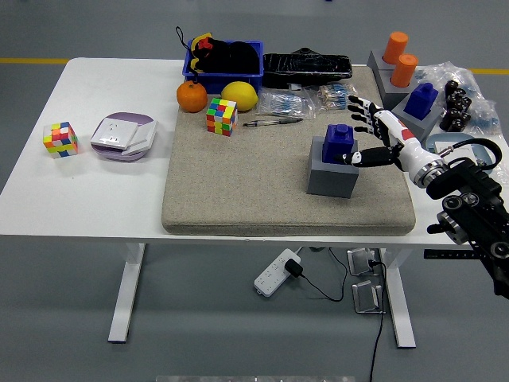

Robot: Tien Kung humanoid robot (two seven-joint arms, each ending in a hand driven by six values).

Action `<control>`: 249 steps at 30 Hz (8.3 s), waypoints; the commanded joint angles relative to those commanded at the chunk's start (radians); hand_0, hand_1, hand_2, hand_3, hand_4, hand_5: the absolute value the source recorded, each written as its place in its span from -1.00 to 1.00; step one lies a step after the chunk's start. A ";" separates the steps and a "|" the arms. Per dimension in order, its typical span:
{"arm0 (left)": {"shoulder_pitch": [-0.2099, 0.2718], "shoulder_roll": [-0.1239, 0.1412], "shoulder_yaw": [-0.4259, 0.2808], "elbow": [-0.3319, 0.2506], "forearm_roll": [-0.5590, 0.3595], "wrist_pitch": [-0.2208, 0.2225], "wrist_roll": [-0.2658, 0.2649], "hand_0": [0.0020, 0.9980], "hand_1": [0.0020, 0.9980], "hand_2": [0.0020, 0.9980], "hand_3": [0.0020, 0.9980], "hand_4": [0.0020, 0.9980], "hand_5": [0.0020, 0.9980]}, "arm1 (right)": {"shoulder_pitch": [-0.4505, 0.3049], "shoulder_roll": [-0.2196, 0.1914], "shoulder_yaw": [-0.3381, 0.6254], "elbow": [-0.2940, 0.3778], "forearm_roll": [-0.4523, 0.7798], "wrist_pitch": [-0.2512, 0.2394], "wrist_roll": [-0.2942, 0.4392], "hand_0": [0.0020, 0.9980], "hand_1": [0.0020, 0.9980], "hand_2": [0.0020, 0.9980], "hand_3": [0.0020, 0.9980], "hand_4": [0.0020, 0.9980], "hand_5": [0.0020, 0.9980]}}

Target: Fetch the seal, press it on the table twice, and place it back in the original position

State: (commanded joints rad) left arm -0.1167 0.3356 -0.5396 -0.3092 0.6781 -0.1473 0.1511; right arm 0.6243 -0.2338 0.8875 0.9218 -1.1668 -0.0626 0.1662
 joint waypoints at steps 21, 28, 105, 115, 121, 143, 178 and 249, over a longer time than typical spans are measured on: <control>-0.002 0.002 0.011 -0.001 -0.002 -0.001 0.001 0.64 0.60 0.53 0.63 0.54 -0.43 | 0.013 0.032 -0.056 -0.038 0.020 -0.055 0.049 0.65 0.68 0.68 0.79 0.82 -1.00; -0.005 0.005 0.018 -0.001 -0.002 -0.002 0.001 0.64 0.60 0.53 0.63 0.54 -0.43 | 0.017 0.037 -0.073 -0.052 0.029 -0.068 0.058 0.63 0.65 0.64 0.76 0.79 -1.00; 0.004 -0.004 0.006 0.002 -0.002 -0.002 -0.001 0.64 0.60 0.53 0.63 0.54 -0.43 | 0.002 -0.078 0.008 0.096 -0.025 -0.128 0.005 0.20 -0.12 -0.14 -0.06 0.18 -1.00; 0.006 -0.006 0.002 0.003 0.000 -0.002 -0.001 0.64 0.60 0.53 0.63 0.54 -0.43 | -0.072 -0.117 0.084 0.078 -0.035 -0.130 0.003 0.19 -0.14 -0.16 -0.08 0.17 -1.00; 0.007 -0.004 0.002 0.002 0.000 -0.002 -0.001 0.64 0.60 0.53 0.63 0.54 -0.43 | -0.108 -0.116 0.091 0.060 -0.028 -0.130 0.007 0.19 -0.14 -0.15 -0.08 0.18 -1.00; 0.006 0.000 0.016 -0.001 0.003 -0.003 -0.001 0.64 0.60 0.53 0.63 0.54 -0.43 | -0.141 -0.042 0.020 -0.044 0.012 -0.134 0.032 0.18 -0.15 -0.17 -0.09 0.20 -1.00; 0.007 -0.008 0.010 0.001 0.004 -0.003 -0.001 0.64 0.60 0.53 0.63 0.54 -0.43 | -0.139 -0.046 0.025 0.008 0.006 -0.144 0.031 0.18 -0.16 -0.18 -0.11 0.20 -1.00; -0.007 0.004 0.031 -0.001 0.000 -0.005 0.000 0.64 0.60 0.53 0.63 0.54 -0.43 | 0.071 0.009 -0.175 -0.034 0.071 -0.119 0.018 0.18 -0.17 -0.19 -0.12 0.25 -1.00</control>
State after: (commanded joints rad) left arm -0.1239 0.3391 -0.5084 -0.3105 0.6778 -0.1519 0.1506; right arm 0.6957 -0.2250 0.7123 0.8882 -1.0956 -0.1815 0.1845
